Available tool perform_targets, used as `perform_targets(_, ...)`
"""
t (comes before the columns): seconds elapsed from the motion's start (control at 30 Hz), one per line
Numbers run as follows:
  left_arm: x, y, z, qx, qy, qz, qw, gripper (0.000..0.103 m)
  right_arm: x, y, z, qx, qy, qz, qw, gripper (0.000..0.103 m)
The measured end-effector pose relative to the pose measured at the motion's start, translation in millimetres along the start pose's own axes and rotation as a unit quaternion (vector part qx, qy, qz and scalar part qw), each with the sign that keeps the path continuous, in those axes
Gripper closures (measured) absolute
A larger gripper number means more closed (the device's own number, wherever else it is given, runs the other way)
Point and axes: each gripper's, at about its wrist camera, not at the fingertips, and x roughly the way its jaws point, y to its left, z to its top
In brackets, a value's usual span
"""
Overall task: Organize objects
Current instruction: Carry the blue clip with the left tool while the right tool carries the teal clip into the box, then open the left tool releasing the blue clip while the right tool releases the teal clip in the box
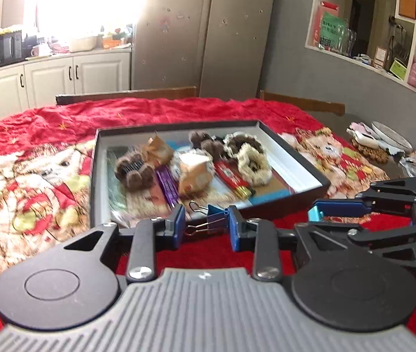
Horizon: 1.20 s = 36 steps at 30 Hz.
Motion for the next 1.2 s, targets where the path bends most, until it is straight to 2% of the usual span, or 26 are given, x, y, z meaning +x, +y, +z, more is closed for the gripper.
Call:
perform_targets(0.23, 16, 16, 21, -0.010, -0.004, 0.018, 0.9998, 0.068, 11, -3, 33, -0.008, -0.028, -0.014, 0.999, 0.076)
perform_targets(0.47, 41, 34, 30, -0.022, 0.009, 0.042, 0.9988, 0.068, 49, -8, 56, 0.001, -0.018, -0.019, 1.000, 0.076)
perform_targets(0.8, 68, 49, 27, -0.028, 0.031, 0.060, 0.9973, 0.068, 110, 6, 50, -0.022, 0.033, -0.018, 0.999, 0.076)
perform_targets(1.2, 81, 55, 15, -0.027, 0.047, 0.067, 0.9963, 0.068, 137, 3, 45, -0.019, 0.059, -0.016, 0.998, 0.076)
